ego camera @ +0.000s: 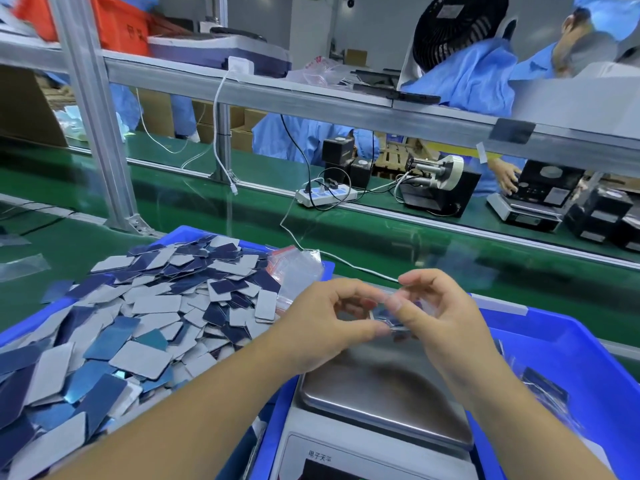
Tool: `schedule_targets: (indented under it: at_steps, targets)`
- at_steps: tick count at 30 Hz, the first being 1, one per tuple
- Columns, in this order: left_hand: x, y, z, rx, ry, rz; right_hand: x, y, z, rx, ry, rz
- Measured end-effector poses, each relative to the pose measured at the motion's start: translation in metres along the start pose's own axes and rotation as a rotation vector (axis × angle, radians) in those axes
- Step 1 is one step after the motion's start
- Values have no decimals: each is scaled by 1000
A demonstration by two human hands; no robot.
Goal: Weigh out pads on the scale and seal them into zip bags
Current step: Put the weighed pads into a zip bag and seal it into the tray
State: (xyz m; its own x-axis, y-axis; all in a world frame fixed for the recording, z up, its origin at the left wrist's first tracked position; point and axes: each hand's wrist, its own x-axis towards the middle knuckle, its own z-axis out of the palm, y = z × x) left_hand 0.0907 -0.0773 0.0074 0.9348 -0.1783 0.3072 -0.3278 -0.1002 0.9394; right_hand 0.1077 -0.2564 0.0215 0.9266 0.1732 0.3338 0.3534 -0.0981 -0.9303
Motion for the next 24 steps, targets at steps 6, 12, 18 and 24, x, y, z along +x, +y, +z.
schedule_targets:
  at_steps: [6,12,18,24]
  targets:
    - [-2,2,-6,7,-46,-34,0,-1,-1,31,80,-128]
    - [-4,3,-1,55,-21,5,1,0,-2,-11,61,-63]
    - [-3,3,-1,4,13,41,0,-1,-2,225,-69,175]
    - [1,6,-5,-349,30,-112,0,-2,-4,162,15,7]
